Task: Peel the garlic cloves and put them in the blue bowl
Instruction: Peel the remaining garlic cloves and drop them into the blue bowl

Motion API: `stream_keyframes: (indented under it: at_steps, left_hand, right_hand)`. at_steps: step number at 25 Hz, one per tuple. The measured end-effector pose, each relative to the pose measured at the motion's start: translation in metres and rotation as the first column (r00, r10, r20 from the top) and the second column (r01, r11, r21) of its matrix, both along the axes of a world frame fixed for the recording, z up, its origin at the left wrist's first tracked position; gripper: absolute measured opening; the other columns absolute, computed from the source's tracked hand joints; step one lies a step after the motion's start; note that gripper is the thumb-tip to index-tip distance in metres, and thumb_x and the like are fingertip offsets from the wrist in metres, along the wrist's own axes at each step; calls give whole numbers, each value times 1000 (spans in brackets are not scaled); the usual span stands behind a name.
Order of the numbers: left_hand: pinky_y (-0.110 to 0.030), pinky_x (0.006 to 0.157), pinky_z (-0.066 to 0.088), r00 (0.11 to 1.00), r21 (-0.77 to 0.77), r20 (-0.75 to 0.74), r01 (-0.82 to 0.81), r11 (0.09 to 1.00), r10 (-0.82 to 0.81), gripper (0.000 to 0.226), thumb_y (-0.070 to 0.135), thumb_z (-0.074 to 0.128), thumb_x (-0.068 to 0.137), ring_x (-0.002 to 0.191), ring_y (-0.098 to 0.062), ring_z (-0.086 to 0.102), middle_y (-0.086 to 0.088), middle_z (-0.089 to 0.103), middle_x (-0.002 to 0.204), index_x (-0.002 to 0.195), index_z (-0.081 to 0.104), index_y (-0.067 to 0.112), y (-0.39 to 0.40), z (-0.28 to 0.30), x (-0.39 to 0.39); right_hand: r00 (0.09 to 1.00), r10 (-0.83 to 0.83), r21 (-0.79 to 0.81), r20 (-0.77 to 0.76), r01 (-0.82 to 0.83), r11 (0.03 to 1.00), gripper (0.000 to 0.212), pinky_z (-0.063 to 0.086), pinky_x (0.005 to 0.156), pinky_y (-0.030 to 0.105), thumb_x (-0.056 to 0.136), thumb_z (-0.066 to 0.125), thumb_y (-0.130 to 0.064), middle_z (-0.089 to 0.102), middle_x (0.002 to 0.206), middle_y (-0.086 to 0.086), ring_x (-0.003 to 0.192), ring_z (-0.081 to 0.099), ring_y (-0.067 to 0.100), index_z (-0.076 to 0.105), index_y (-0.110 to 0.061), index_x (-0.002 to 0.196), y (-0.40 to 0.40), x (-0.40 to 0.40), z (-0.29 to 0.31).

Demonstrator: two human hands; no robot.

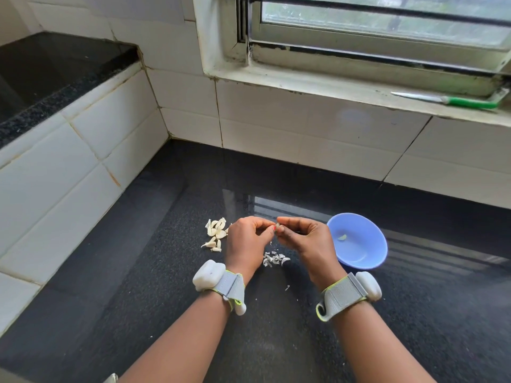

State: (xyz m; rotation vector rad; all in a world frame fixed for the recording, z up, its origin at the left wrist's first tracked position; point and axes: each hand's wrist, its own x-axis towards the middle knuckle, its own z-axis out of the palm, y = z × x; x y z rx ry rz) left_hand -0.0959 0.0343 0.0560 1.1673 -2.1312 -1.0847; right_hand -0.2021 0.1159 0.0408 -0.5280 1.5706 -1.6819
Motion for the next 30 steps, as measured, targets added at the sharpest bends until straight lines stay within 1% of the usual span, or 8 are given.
stream_keyframes:
  at_steps: [4, 9, 11, 14, 18, 21, 24, 30]
  left_hand:
    - [-23, 65, 50, 999, 10, -24, -26, 1000, 26, 8, 20, 69, 83, 71, -9, 64, 2, 73, 79, 86, 76, 15, 1, 3, -2]
    - [-31, 66, 53, 998, 25, 5, -61, 998, 61, 8, 24, 69, 82, 72, -13, 65, 3, 71, 76, 82, 74, 18, 4, -4, -1]
    - [-33, 68, 54, 997, 51, -12, -81, 995, 82, 7, 23, 68, 83, 72, -14, 65, 2, 72, 77, 83, 73, 18, 5, -7, 1]
    - [-34, 72, 52, 997, 61, 8, -80, 995, 80, 12, 23, 65, 87, 78, -19, 66, -1, 73, 82, 88, 74, 15, 2, -13, 4]
    - [-37, 72, 51, 997, 35, 69, -47, 998, 44, 32, 40, 55, 92, 79, -24, 66, -3, 72, 80, 85, 73, 14, 4, -15, 5]
    - [-28, 71, 51, 998, 21, 21, -53, 998, 52, 8, 25, 66, 86, 76, -11, 64, 5, 71, 81, 87, 71, 20, 7, -11, 5]
    - [-16, 73, 48, 999, 5, -48, -3, 1000, 4, 14, 12, 64, 84, 76, -4, 62, 6, 70, 88, 92, 73, 21, 9, -6, 5]
    - [-21, 73, 51, 998, -82, -33, 55, 995, -58, 14, 23, 69, 83, 79, -7, 65, 3, 73, 89, 95, 76, 18, 10, -4, 3]
  right_hand:
    - [1000, 16, -18, 3, -16, 1000, 20, 54, 68, 17, 81, 72, 4, 76, 83, 4, 78, 70, 9, 73, -10, 96, 0, 0, 4]
    - [999, 29, -13, -14, -29, 999, 18, 55, 71, 20, 83, 71, 1, 75, 83, 4, 80, 70, 11, 72, -12, 95, 0, 5, 1]
    - [997, 18, -33, 70, -16, 999, 17, 56, 75, 24, 85, 68, 1, 75, 86, 7, 83, 71, 15, 71, -11, 98, 0, 7, -3]
    - [969, -10, -69, 247, 28, 997, 17, 57, 74, 21, 91, 58, 3, 74, 83, 5, 82, 71, 13, 68, -6, 101, 2, 5, -5]
    - [944, -30, -73, 329, 57, 996, 19, 57, 73, 19, 94, 52, 6, 74, 81, 5, 79, 71, 11, 67, -3, 103, 5, 3, -3]
    - [943, -40, -63, 331, 64, 996, 16, 58, 74, 22, 91, 58, 4, 74, 82, 7, 80, 71, 14, 67, -4, 101, 8, 1, -1]
    - [955, -28, -38, 294, 41, 998, 17, 58, 75, 25, 87, 64, 0, 75, 89, 11, 86, 72, 19, 68, -5, 102, 11, -1, -1]
    - [986, 8, -44, 167, -1, 999, 30, 57, 73, 23, 68, 74, -12, 76, 91, 11, 87, 72, 19, 71, -7, 98, 13, 0, -1]
